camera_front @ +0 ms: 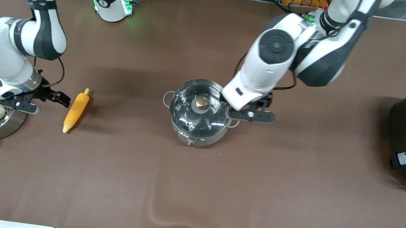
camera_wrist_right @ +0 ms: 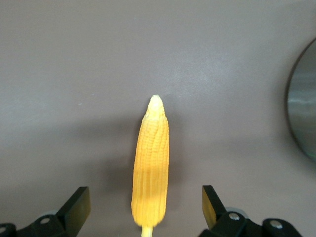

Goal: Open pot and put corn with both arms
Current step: 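Grasp the lid knob with the left gripper while the right gripper grasps the corn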

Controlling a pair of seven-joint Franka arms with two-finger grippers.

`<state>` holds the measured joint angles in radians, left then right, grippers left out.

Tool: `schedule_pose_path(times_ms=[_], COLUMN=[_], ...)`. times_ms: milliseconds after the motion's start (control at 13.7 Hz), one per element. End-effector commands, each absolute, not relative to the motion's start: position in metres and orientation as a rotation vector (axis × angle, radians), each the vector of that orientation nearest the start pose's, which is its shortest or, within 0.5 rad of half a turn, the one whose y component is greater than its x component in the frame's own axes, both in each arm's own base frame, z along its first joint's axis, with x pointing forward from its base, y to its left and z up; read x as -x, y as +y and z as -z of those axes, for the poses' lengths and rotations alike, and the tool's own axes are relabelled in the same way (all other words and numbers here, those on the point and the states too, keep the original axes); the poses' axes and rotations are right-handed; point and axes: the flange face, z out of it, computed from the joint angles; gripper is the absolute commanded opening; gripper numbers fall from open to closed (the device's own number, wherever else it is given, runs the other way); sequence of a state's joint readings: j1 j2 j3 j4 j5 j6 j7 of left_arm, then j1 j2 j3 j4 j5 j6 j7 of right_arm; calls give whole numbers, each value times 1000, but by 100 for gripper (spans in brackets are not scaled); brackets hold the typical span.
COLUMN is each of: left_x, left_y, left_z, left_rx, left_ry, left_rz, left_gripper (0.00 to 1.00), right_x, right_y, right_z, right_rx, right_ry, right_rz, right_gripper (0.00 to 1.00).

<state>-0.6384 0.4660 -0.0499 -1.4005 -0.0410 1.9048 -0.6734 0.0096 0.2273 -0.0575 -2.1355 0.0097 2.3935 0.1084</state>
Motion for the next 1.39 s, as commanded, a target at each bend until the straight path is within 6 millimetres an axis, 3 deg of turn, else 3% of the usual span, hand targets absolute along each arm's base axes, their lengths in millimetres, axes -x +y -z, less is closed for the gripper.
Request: schedule_pose_path(times_ms=[0, 146, 365, 438, 729, 875, 948, 1094, 1167, 1240, 1312], left_x=[-542, -528, -514, -509, -500, -497, -496, -491, -489, -487, -487], left_y=[-479, -503, -527, -532, -545, -549, -549, -555, -557, -558, -558], left_z=[-415, -394, -380, -378, -359, -350, -348, -345, -346, -350, -350], left_rx=[3222, 3160, 3153, 3151, 3150, 3147, 3146, 3158, 3167, 3185, 3199], left_ry=[50, 153, 217, 232, 239, 245, 244, 197, 124, 30, -8], left_rz=[76, 153, 159, 157, 141, 136, 132, 138, 134, 119, 88], left_gripper=[100, 100, 100, 100, 100, 100, 100, 100, 85, 14, 0], right_x=[-566, -560, -560, -560, -562, -564, -570, -585, -596, -604, -612], right_y=[-16, -11, -16, -11, -9, 5, 14, 18, 20, 27, 39], right_z=[-244, -209, -185, -181, -187, -188, -200, -243, -270, -292, -316], right_rx=[3127, 3136, 3133, 3136, 3142, 3146, 3147, 3145, 3145, 3145, 3147], right_ry=[403, 394, 432, 422, 372, 341, 322, 297, 293, 271, 239], right_rz=[-47, -122, -134, -138, -143, -136, -116, -127, -172, -221, -251], right_gripper=[100, 100, 100, 94, 38, 0, 0, 0, 0, 1, 5])
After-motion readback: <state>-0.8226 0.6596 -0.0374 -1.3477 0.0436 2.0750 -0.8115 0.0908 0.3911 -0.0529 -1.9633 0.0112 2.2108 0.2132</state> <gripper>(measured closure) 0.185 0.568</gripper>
